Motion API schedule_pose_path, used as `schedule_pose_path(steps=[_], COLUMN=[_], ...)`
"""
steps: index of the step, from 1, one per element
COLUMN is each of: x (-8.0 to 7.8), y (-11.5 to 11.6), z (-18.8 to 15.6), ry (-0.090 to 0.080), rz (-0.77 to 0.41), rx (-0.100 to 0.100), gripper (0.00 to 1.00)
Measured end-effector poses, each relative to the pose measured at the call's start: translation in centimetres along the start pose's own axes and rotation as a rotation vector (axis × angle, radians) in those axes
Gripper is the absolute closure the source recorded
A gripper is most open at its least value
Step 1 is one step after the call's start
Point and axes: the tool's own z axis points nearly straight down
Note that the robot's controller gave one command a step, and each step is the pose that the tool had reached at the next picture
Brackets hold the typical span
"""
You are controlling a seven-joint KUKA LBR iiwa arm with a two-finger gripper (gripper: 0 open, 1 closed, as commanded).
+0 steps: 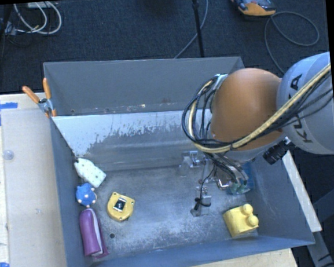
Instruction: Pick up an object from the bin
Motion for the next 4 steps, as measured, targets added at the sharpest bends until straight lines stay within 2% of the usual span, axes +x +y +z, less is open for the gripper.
schedule_pose_path(steps=[1, 2, 3, 4], x=[-0.1, -0.8, 1.3, 2.5], y=[0.0, 3.5, 3.7, 3.3], z=[-0.4, 2.9, 8.2, 10.3], ry=[-0.008, -0.010, -0.009, 0.006], rz=[0.002, -0.059, -0.068, -0.071], rx=[-0.001, 0.001, -0.003, 0.002], gripper=[0.00, 0.00, 0.00, 0.00])
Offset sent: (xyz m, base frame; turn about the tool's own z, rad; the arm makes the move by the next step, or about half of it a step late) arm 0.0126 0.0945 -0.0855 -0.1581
